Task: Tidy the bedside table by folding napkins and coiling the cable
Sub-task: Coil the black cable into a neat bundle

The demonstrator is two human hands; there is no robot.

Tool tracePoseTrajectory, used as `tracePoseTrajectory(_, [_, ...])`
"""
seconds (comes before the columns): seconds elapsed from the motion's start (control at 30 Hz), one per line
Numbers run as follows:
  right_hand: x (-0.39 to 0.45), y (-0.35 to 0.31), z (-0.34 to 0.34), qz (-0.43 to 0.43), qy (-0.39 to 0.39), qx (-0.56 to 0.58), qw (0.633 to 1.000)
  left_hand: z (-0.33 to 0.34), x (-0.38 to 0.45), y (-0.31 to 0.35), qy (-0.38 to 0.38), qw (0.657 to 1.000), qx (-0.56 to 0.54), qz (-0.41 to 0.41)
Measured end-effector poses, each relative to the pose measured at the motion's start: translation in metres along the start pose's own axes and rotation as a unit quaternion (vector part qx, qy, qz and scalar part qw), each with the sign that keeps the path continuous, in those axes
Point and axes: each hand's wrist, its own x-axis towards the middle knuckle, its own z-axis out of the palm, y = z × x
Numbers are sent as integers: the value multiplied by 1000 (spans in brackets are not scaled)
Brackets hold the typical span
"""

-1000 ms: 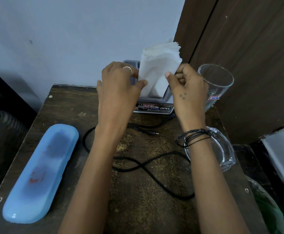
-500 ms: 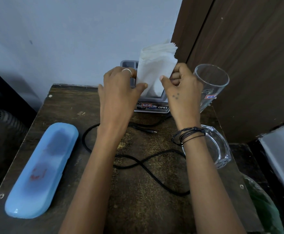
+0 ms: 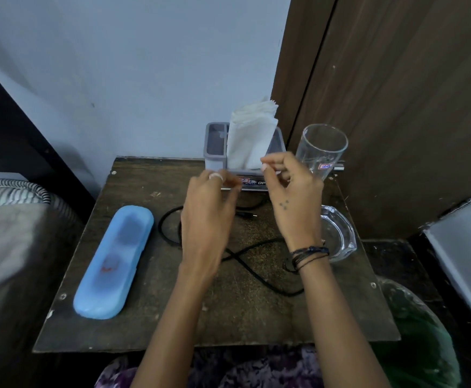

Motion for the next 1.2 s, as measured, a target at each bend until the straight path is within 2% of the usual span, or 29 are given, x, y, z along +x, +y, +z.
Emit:
tracePoseTrajectory(0.13, [-33,2,-10,26,-26,-1,999,-1,-41,-14,-31,999,-18,-32])
tracePoseTrajectory(0.27, [-68,5,-9,75,-86,-14,993,1,-60,-21,-39,998,-13,-50])
tracePoseTrajectory(0.63, [-53,14,22,35,-125,-157,979,15,-46,-26,-70,997,-33,-26])
tracePoseTrajectory(0.83, [-49,21,31,51,-163,-217,961,13,-37,-35,-55,985,-103,-131])
tracePoseTrajectory(0.93, [-46,13,32,71,-166,-118,976,13,-32,-39,-42,970,-135,-199])
tracePoseTrajectory(1.0, [-46,8,30,40,-184,-39,981,9,-30,-37,-32,949,-204,-237])
tracePoseTrajectory(1.07, [-48,8,28,12,-225,19,974,3,-28,-35,-43,897,-337,-281])
tracePoseTrajectory(1.13, [-49,9,26,25,-231,93,968,-3,-25,-34,-72,838,-443,-311])
tracePoseTrajectory(1.2, [-48,10,25,76,-192,180,962,-9,-21,-33,-123,831,-449,-305])
